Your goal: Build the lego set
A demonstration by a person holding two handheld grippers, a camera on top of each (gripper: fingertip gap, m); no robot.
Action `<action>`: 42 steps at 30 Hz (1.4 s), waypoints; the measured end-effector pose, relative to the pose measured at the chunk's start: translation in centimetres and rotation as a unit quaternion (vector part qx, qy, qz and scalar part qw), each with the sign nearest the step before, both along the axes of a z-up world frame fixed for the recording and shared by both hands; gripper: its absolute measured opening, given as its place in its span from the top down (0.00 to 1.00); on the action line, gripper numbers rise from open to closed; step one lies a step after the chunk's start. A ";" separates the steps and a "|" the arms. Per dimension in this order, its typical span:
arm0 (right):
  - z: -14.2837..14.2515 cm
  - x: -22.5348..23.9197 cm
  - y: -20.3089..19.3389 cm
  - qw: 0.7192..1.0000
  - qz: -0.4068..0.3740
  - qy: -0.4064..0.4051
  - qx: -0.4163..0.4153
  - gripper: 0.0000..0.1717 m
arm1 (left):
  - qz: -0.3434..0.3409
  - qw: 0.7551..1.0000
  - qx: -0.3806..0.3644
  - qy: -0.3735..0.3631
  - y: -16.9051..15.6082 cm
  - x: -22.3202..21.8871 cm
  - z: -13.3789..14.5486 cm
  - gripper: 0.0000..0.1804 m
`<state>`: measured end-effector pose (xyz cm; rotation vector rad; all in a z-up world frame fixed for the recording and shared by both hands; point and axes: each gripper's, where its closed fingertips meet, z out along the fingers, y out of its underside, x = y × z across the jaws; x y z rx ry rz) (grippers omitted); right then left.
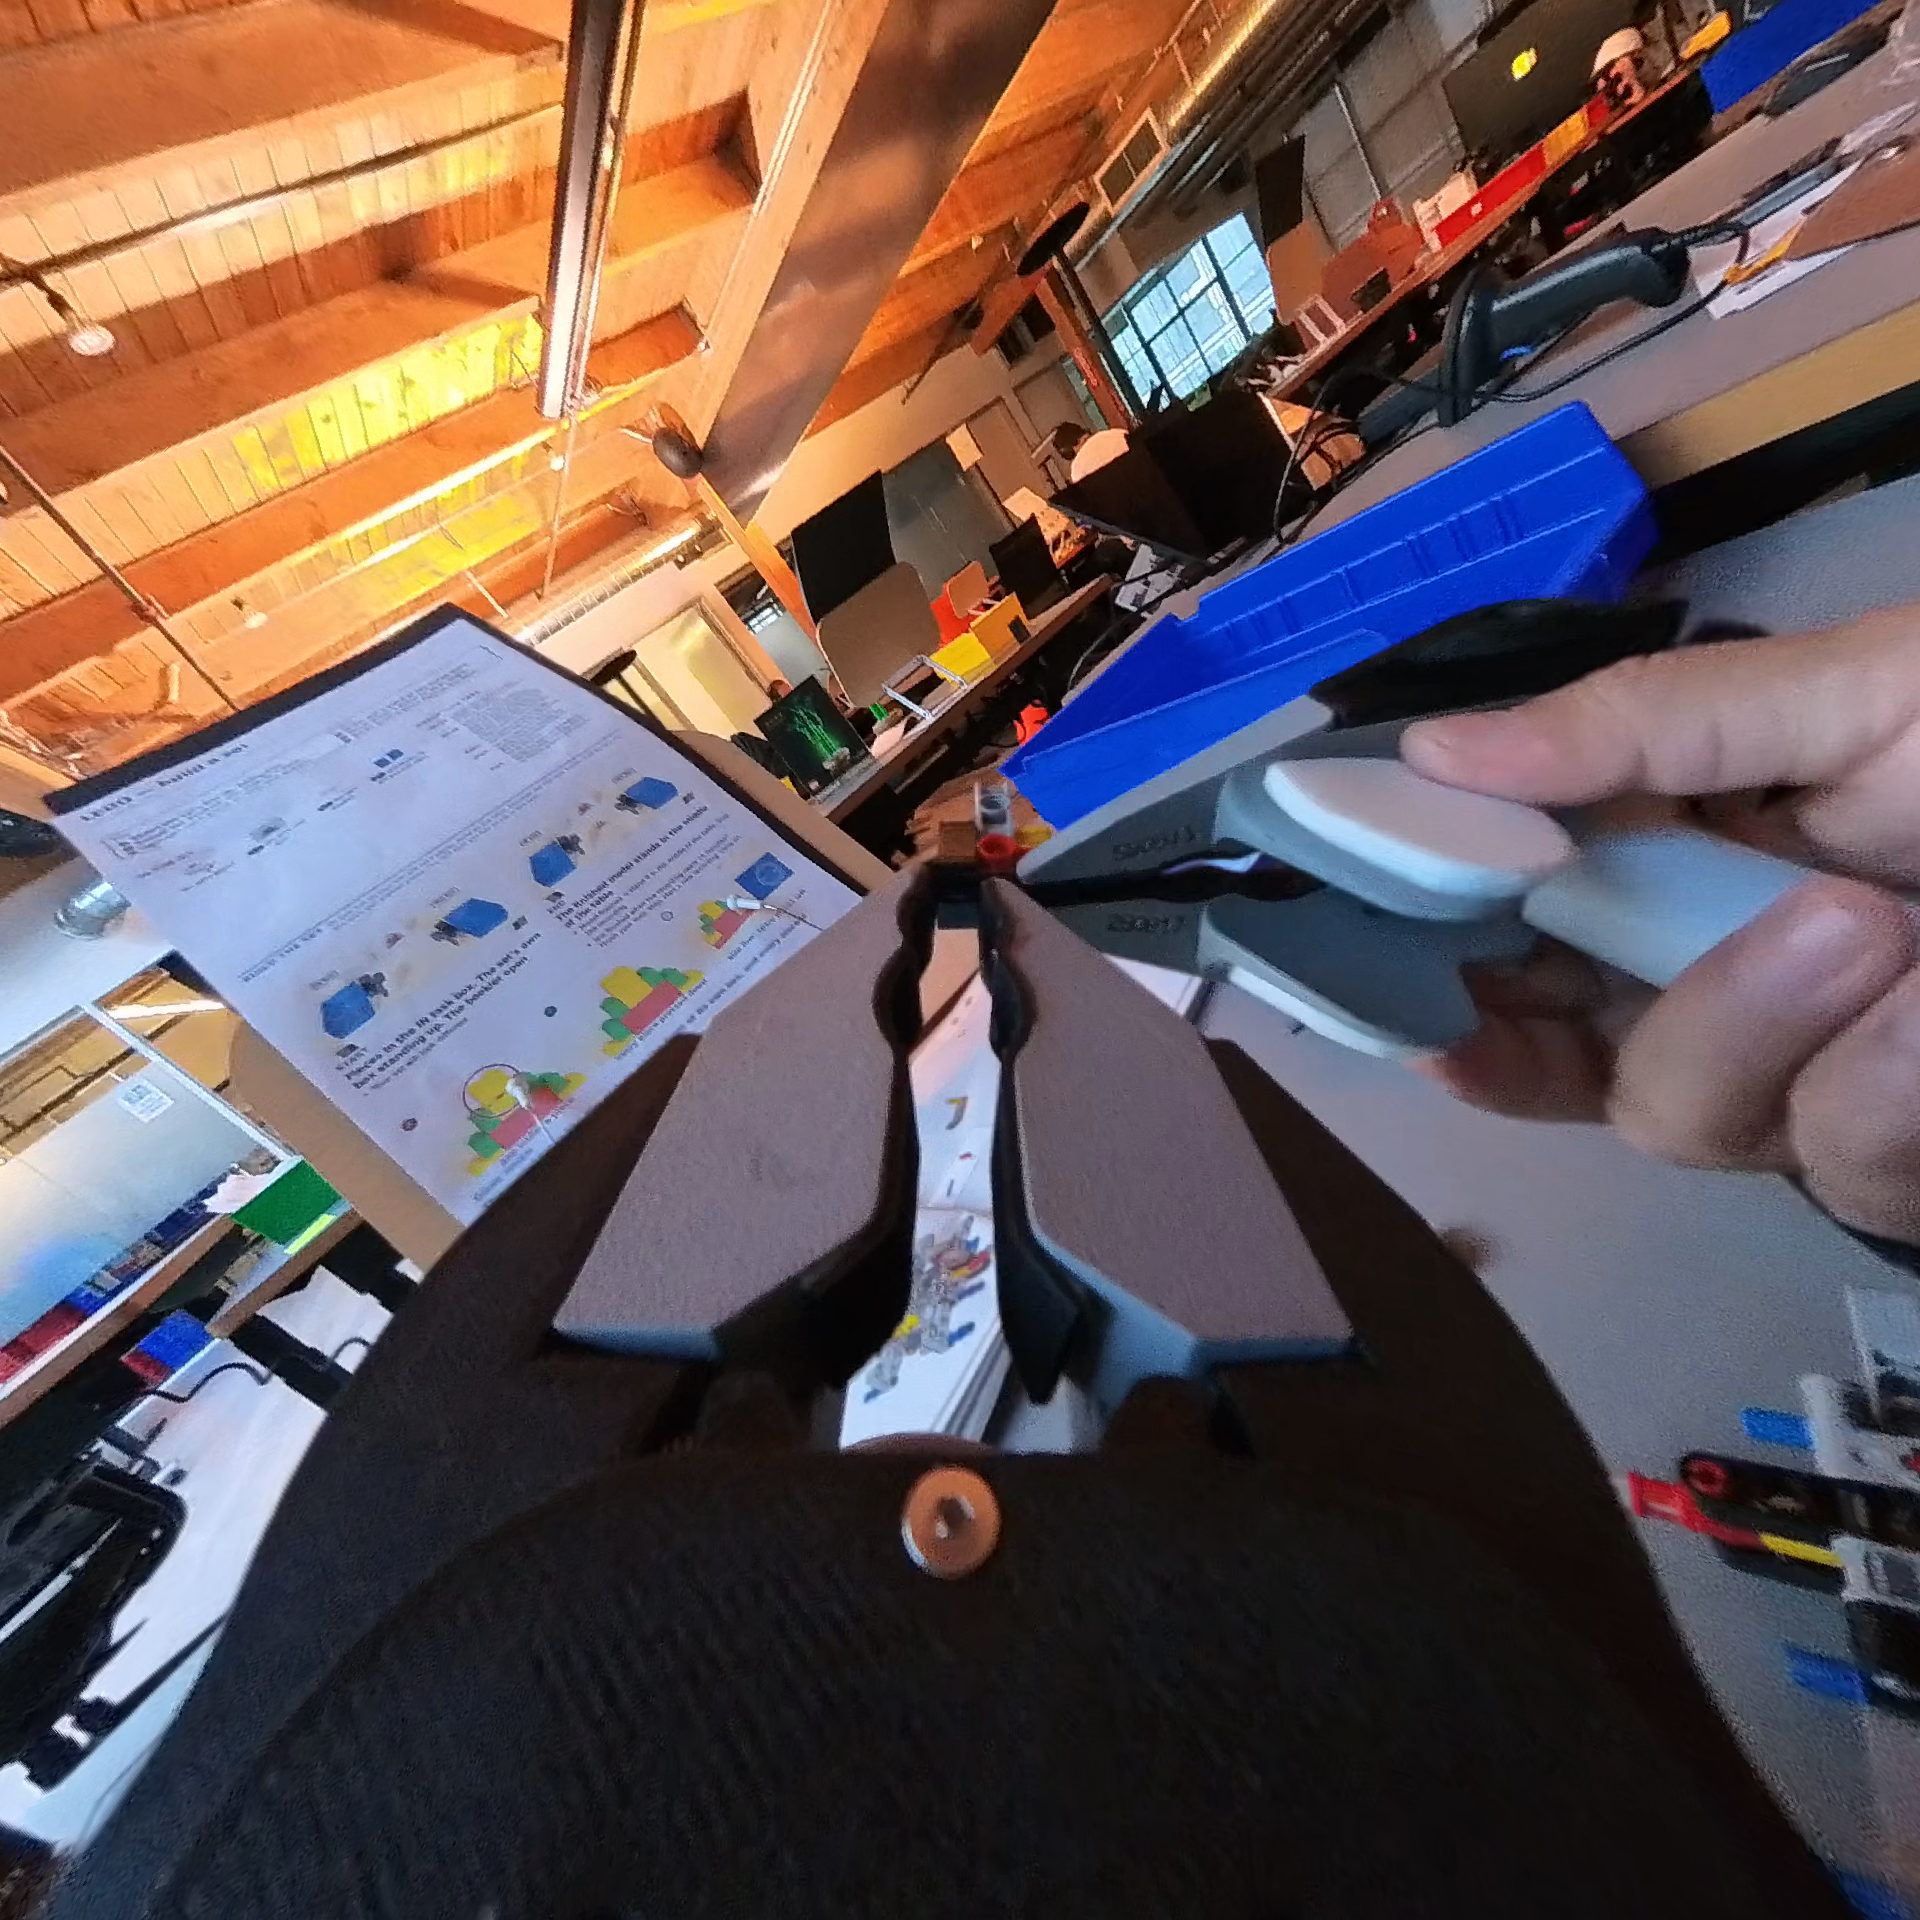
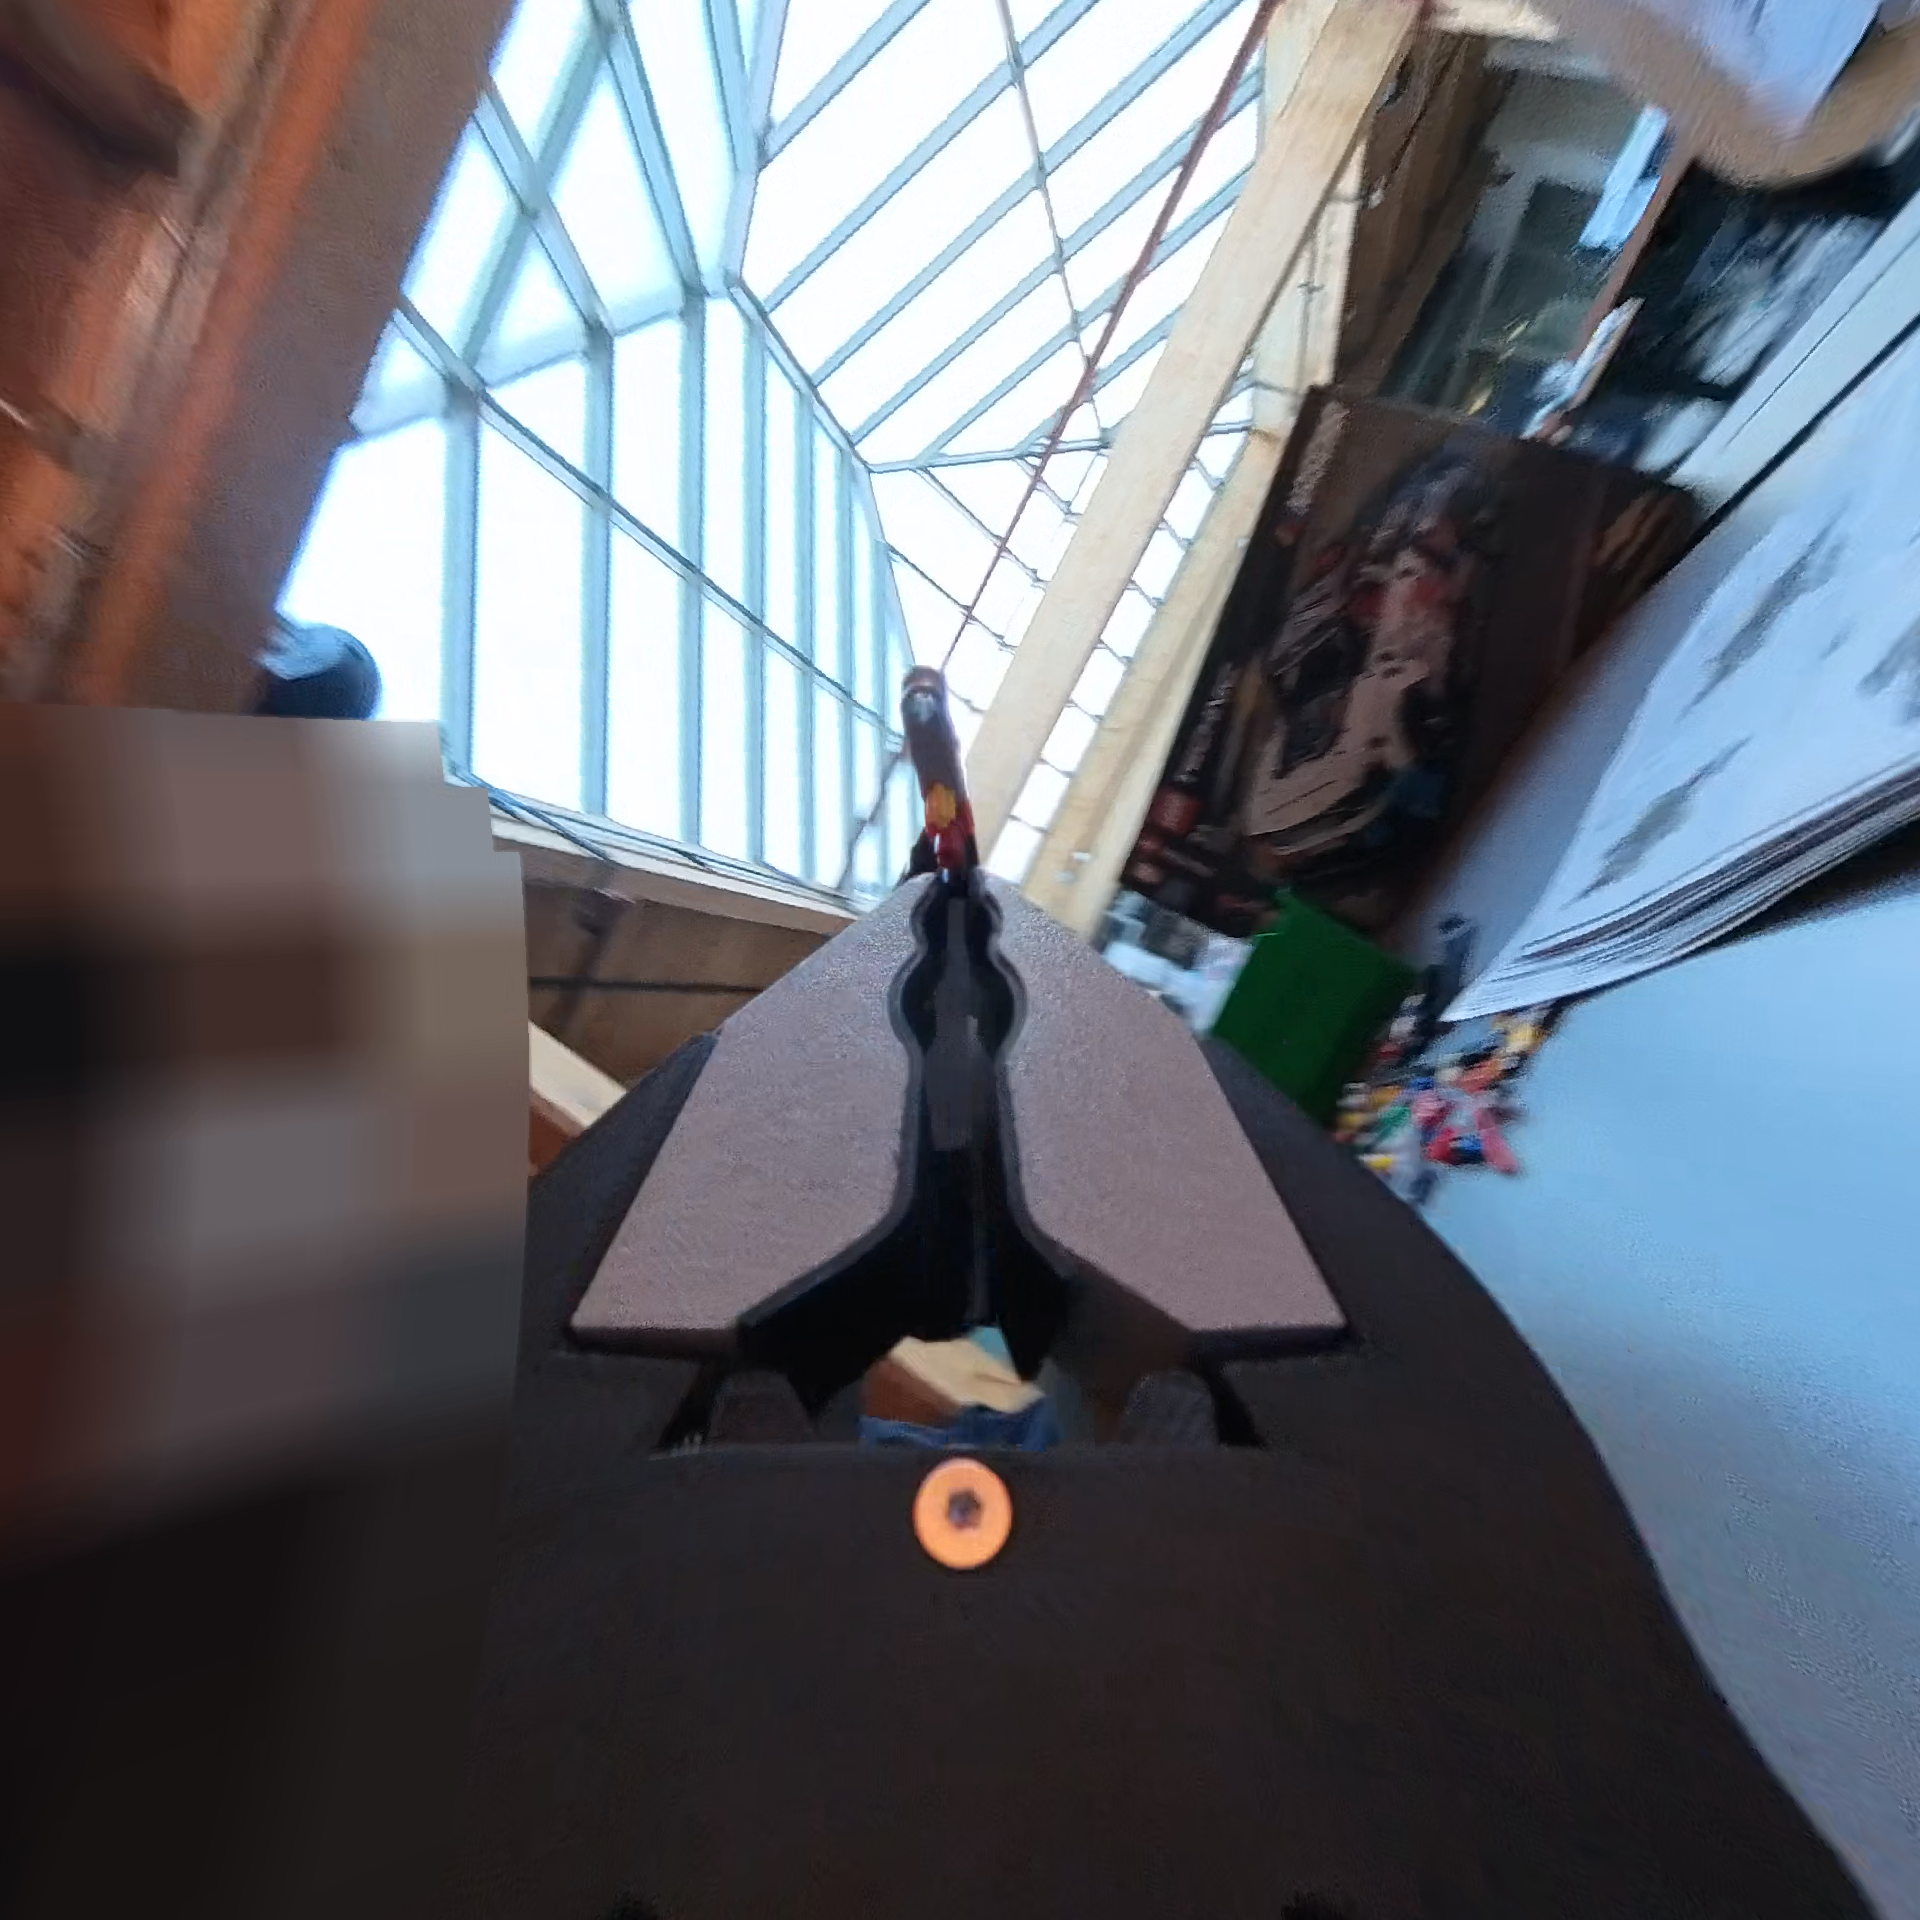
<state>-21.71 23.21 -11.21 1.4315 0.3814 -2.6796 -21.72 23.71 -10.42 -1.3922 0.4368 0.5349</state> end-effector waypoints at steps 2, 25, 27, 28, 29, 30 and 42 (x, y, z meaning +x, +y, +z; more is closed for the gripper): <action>0.3 -0.1 -0.1 0.995 0.046 0.018 -0.091 1.00 | -0.001 1.000 0.006 0.007 -0.2 -0.1 0.3 0.97; -0.1 0.1 0.4 0.974 -0.154 -0.021 0.164 1.00 | -0.025 0.996 -0.020 -0.081 0.1 0.0 -0.5 0.97; -0.1 0.1 0.4 0.967 -0.173 -0.026 0.183 1.00 | -0.028 0.996 -0.021 -0.087 0.1 0.0 -0.5 0.97; -0.2 0.1 0.4 0.963 -0.183 -0.030 0.194 1.00 | -0.028 0.995 -0.022 -0.091 0.1 0.0 -0.5 0.97; -0.2 0.1 0.4 0.960 -0.191 -0.034 0.203 0.99 | -0.029 0.995 -0.024 -0.096 0.1 0.0 -0.5 0.97; -0.2 0.1 0.6 0.957 -0.201 -0.036 0.206 0.99 | -0.033 0.994 -0.027 -0.101 0.2 0.0 -0.6 0.97; -0.2 0.3 0.3 0.961 -0.190 -0.022 0.198 0.90 | -0.035 0.992 -0.022 -0.116 0.1 0.0 -0.4 0.97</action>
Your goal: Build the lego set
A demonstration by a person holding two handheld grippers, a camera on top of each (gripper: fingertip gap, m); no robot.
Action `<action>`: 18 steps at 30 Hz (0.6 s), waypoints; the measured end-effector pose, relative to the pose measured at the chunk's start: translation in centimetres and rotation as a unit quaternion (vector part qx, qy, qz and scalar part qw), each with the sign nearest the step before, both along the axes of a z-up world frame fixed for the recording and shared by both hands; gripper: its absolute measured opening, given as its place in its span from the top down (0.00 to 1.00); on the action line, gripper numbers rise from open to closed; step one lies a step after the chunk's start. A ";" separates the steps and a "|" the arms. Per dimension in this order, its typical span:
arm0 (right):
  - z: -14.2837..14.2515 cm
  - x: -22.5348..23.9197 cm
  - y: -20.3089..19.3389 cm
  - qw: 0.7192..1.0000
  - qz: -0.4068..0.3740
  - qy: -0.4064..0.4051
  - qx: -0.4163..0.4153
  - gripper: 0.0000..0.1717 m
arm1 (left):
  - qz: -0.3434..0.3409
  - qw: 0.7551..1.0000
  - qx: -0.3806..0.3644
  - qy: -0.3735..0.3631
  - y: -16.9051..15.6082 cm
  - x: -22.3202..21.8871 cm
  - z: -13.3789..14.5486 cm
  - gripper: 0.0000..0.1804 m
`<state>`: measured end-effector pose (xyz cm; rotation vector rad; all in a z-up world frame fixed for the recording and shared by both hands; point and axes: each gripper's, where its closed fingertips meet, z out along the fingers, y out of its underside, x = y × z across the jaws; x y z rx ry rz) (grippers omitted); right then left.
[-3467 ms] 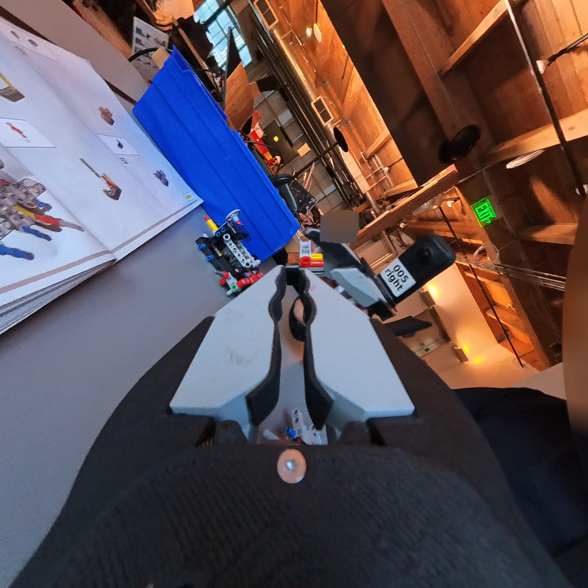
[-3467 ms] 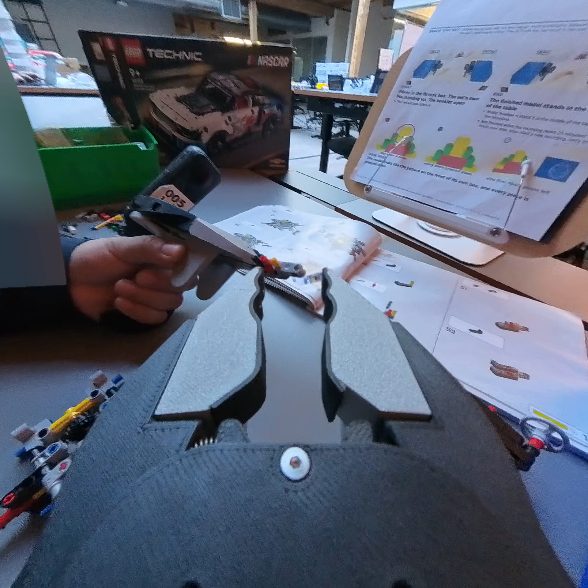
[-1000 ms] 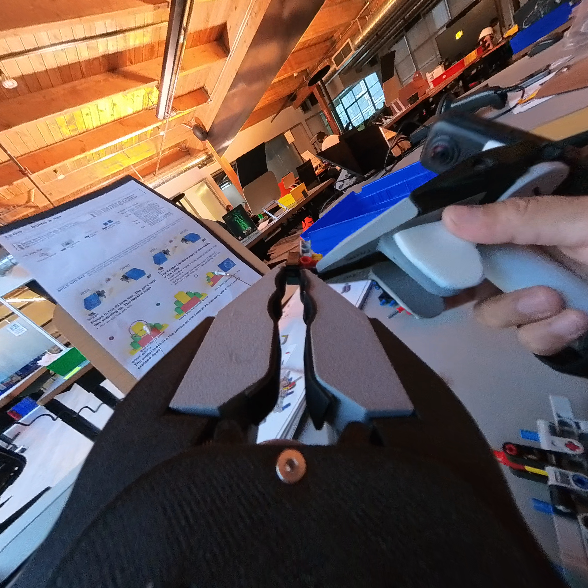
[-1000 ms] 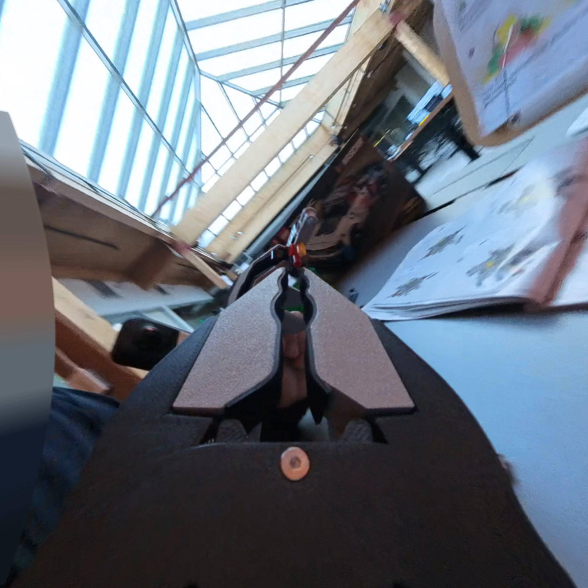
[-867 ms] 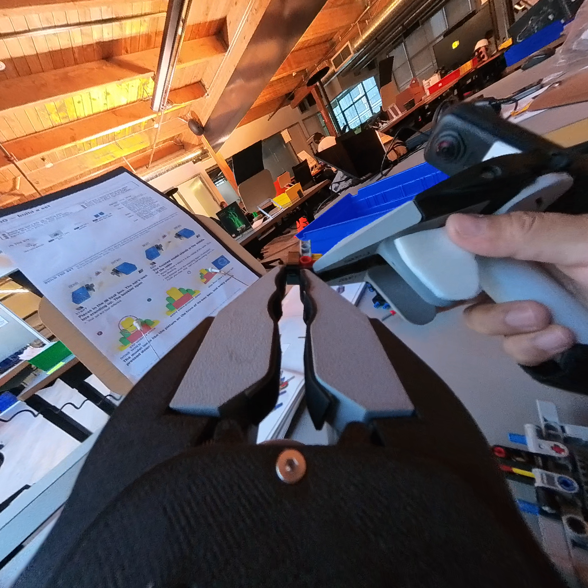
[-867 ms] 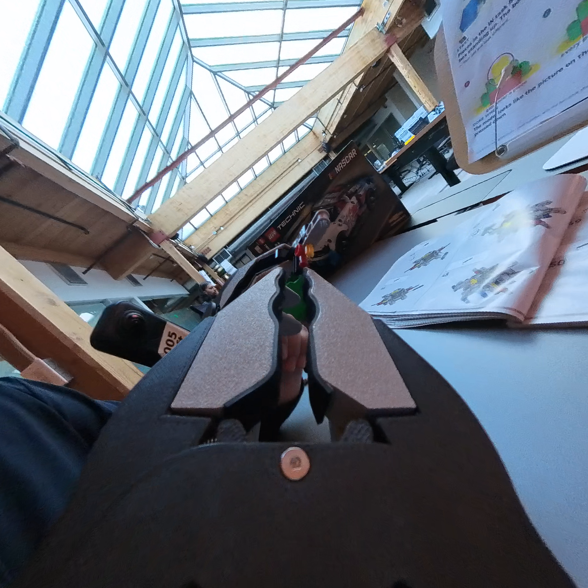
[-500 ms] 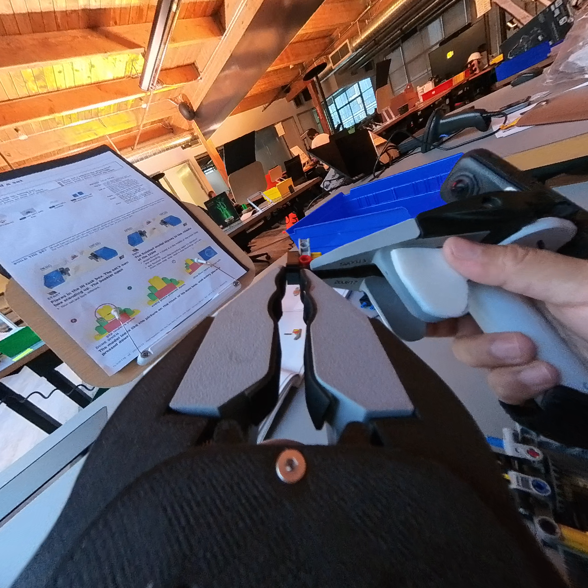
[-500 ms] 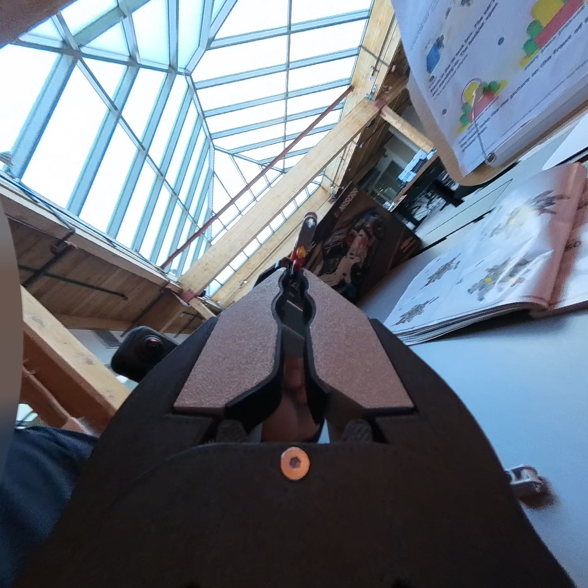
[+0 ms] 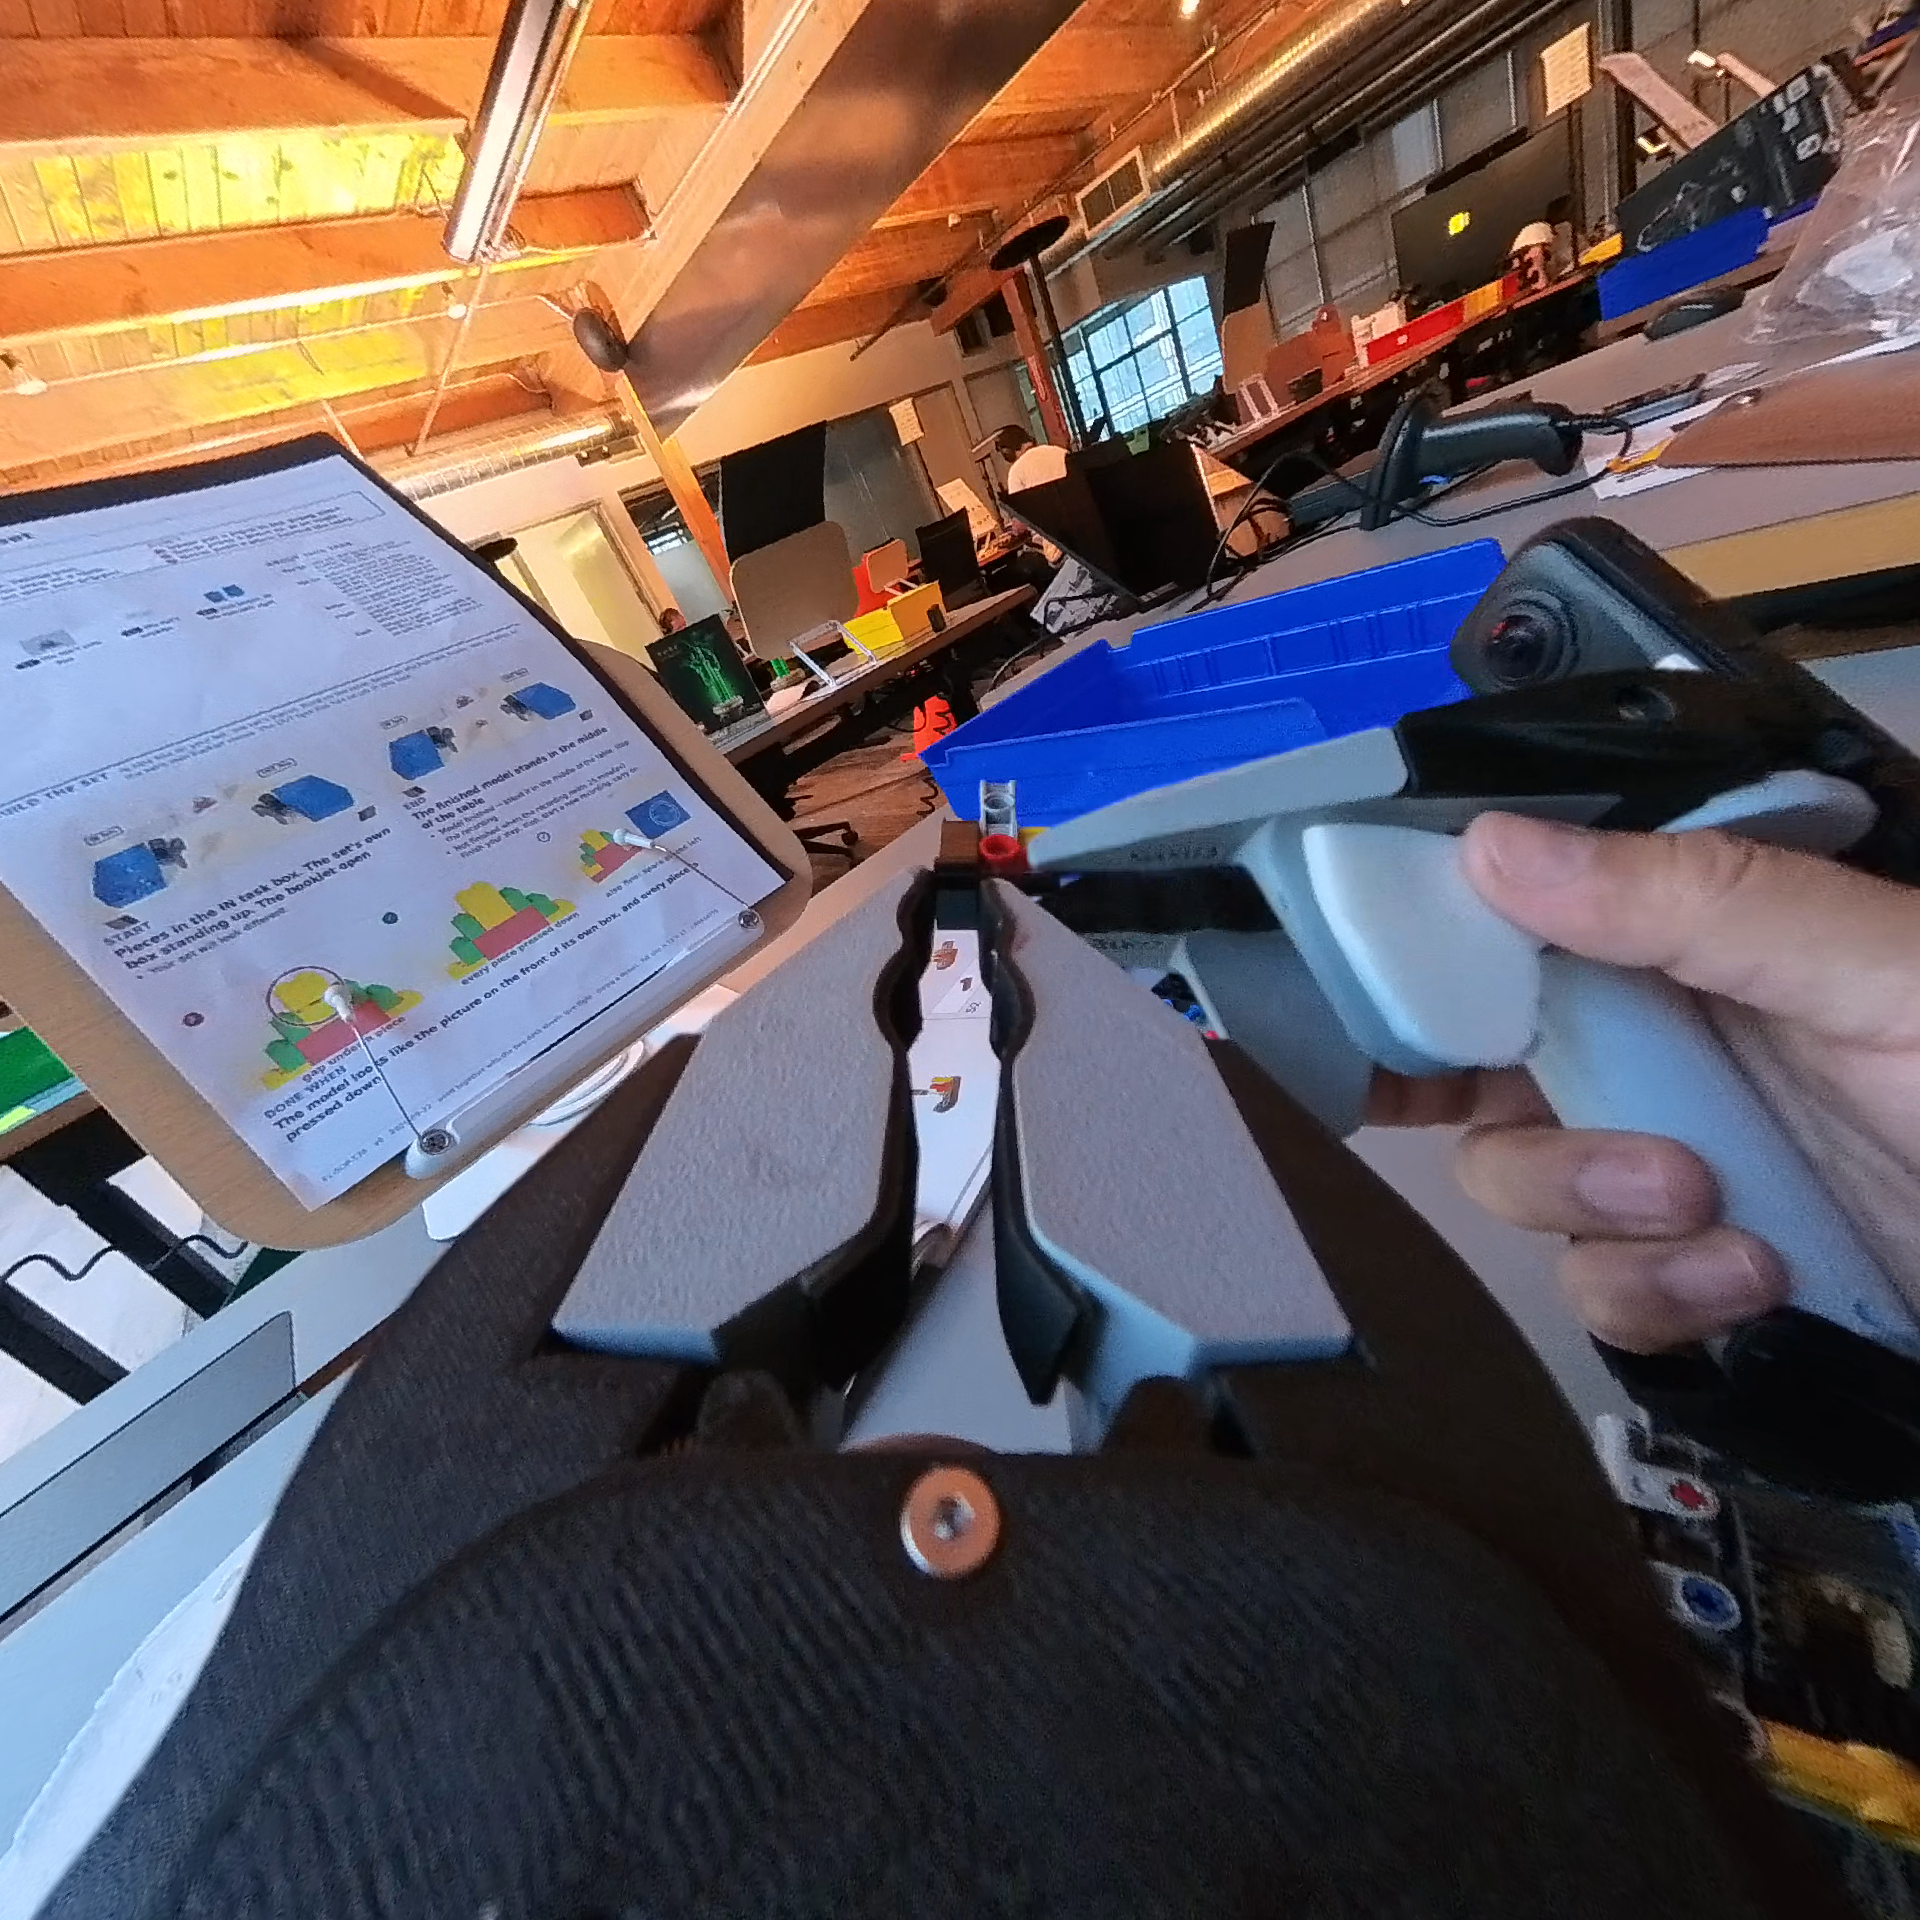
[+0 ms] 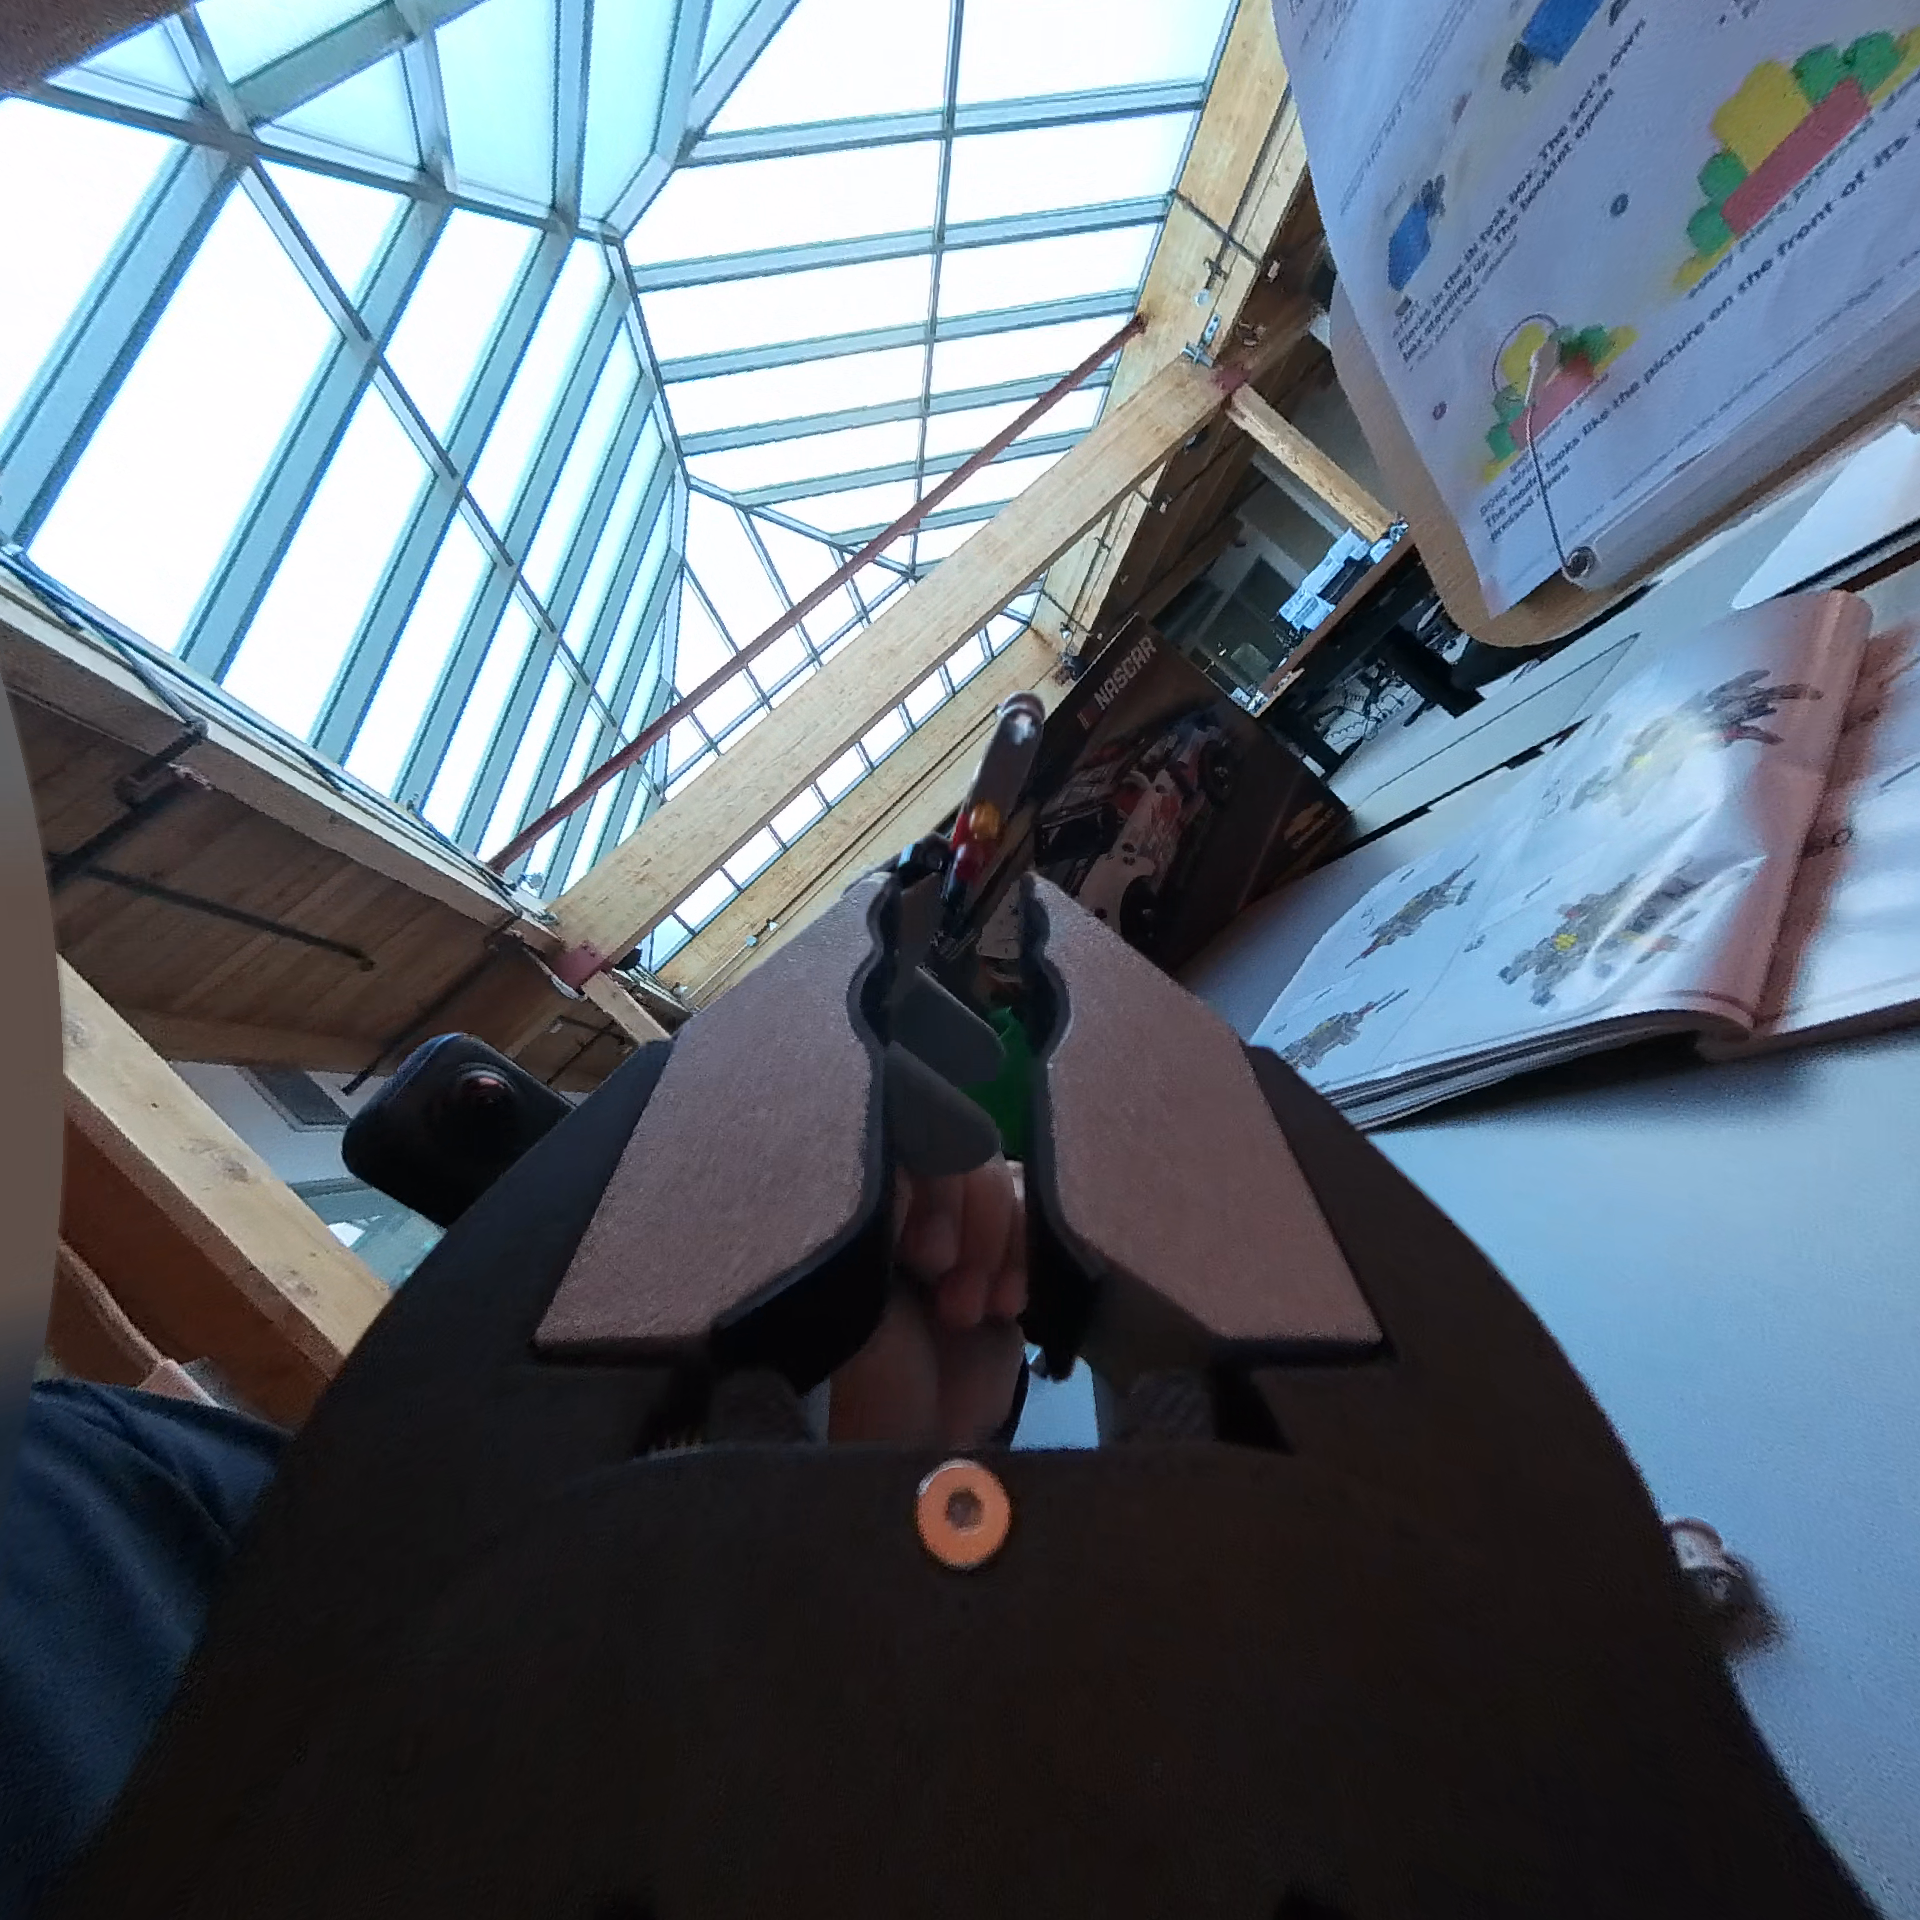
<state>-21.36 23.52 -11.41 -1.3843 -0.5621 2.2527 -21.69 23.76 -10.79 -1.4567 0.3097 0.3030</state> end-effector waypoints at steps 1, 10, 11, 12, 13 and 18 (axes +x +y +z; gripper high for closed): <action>-0.1 0.0 0.0 1.000 -0.002 -0.002 0.002 0.93 | 0.000 1.000 0.000 -0.001 0.0 -0.1 0.0 0.97; 0.0 -0.1 0.1 1.000 -0.006 -0.004 0.012 0.99 | -0.001 1.000 -0.003 0.002 0.1 0.2 -0.1 0.97; 0.0 -0.1 0.1 1.000 -0.007 -0.005 0.014 0.99 | -0.001 1.000 -0.003 0.002 0.1 0.2 -0.2 0.97; 0.1 -0.1 0.1 1.000 -0.007 -0.005 0.017 0.99 | -0.001 1.000 -0.003 0.001 0.1 0.1 -0.1 0.97; 0.1 -0.1 0.1 1.000 -0.006 -0.005 0.020 1.00 | -0.002 1.000 -0.003 0.000 0.1 0.1 -0.1 0.97; 0.3 -0.5 0.0 1.000 0.016 -0.012 -0.008 1.00 | -0.002 1.000 0.006 -0.015 -0.1 -0.2 0.2 0.97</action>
